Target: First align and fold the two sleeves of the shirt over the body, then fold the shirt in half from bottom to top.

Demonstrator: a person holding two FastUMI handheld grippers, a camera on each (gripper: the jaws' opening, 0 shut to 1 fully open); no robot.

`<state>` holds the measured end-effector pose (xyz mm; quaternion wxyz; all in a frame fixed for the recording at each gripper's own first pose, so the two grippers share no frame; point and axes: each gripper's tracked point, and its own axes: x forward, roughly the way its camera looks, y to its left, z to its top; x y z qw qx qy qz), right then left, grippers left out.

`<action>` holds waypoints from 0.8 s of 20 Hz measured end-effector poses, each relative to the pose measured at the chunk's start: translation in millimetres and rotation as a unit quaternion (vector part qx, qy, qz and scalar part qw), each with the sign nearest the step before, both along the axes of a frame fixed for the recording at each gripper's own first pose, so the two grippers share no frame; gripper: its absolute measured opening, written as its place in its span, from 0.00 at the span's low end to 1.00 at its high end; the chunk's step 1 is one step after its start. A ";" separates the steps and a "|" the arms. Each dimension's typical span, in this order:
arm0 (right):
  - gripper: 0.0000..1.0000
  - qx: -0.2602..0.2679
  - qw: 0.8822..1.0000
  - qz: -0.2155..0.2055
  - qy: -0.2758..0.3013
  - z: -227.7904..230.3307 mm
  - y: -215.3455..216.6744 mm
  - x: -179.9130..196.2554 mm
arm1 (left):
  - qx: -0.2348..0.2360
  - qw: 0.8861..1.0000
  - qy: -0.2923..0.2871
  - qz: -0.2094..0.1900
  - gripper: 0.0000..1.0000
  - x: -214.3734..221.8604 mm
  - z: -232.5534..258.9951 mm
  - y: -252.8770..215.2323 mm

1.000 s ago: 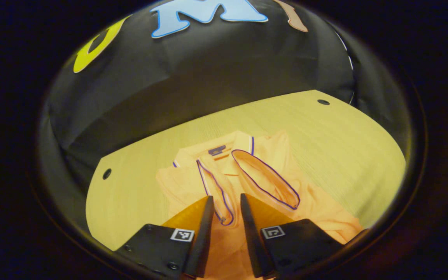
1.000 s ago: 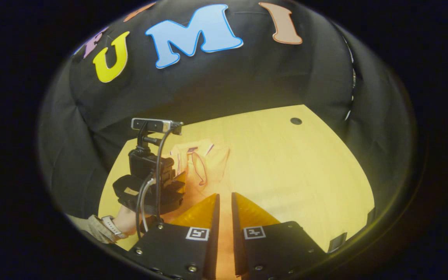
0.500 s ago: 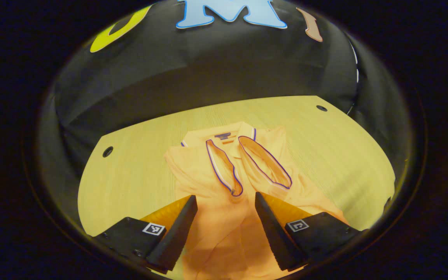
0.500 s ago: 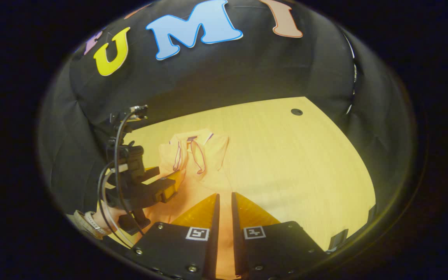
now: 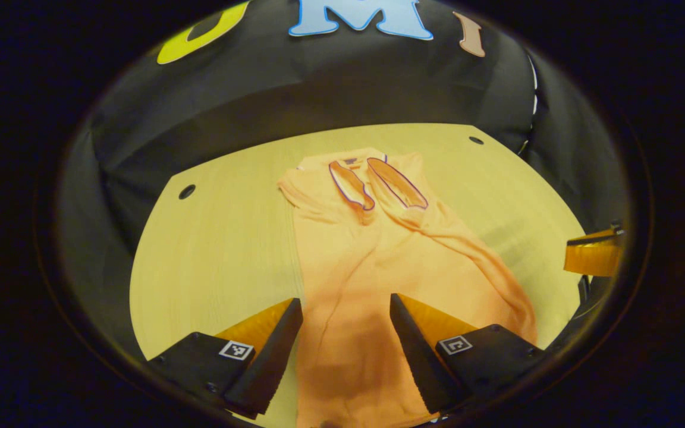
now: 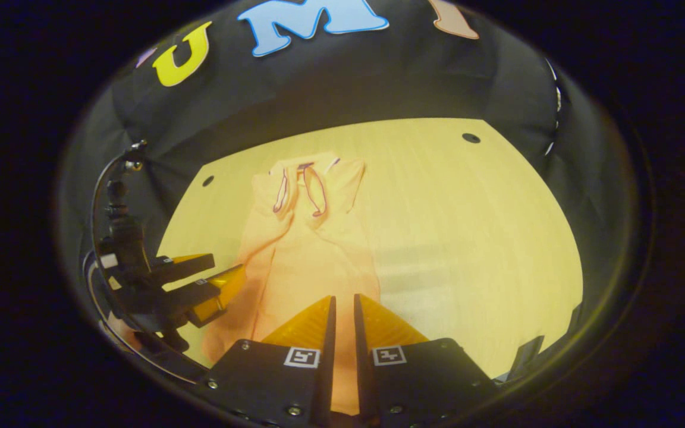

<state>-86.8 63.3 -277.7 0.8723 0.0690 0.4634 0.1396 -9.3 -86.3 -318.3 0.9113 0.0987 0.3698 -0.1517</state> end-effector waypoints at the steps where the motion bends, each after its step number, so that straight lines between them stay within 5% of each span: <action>1: 0.18 -0.006 1.000 0.007 0.013 -6.4 -0.5 -6.6 | 0.006 1.000 0.011 0.001 0.97 -12.5 -3.9 4.2; 2: 0.18 -0.006 1.000 0.014 0.024 -10.5 2.0 -14.0 | 0.011 1.000 0.022 0.003 0.97 -24.0 -8.3 8.2; 3: 0.31 -0.012 0.999 0.020 0.037 -17.9 1.2 -20.9 | 0.014 0.999 0.037 0.006 1.00 -37.1 -14.0 13.6; 8: 0.41 -0.038 0.991 0.057 0.118 -53.2 0.4 -63.7 | 0.034 0.993 0.107 0.031 0.97 -98.3 -42.5 37.6; 12: 0.67 -0.055 0.980 0.077 0.175 -79.2 1.2 -91.5 | 0.043 0.987 0.148 0.045 0.97 -134.0 -53.5 52.6; 16: 0.79 -0.086 0.969 0.087 0.215 -96.4 -6.3 -111.9 | 0.054 0.980 0.184 0.054 1.00 -155.4 -60.0 62.1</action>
